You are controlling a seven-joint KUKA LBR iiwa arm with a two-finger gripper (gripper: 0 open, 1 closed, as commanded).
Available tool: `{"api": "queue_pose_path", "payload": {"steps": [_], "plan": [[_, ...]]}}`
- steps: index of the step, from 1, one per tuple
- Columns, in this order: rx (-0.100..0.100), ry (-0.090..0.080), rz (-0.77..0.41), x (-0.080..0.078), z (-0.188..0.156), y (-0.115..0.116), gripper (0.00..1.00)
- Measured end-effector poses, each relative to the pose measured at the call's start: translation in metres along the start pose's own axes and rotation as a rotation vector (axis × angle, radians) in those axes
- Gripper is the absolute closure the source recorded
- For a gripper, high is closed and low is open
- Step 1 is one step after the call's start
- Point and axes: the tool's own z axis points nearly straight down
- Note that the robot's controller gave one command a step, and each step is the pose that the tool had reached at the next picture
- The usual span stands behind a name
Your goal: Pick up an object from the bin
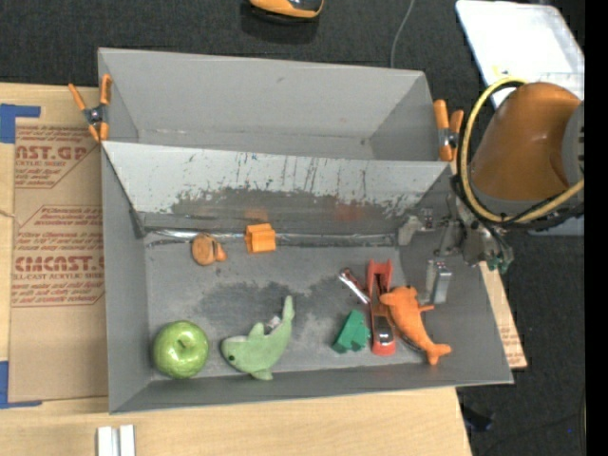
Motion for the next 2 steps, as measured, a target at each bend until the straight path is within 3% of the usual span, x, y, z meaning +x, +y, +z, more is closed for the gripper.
{"api": "queue_pose_path", "payload": {"steps": [1,2], "plan": [[0.001,-0.007,-0.002,-0.001,-0.005,0.001,0.0],[0.0,-0.005,0.27,0.018,0.04,-0.028,0.0]]}}
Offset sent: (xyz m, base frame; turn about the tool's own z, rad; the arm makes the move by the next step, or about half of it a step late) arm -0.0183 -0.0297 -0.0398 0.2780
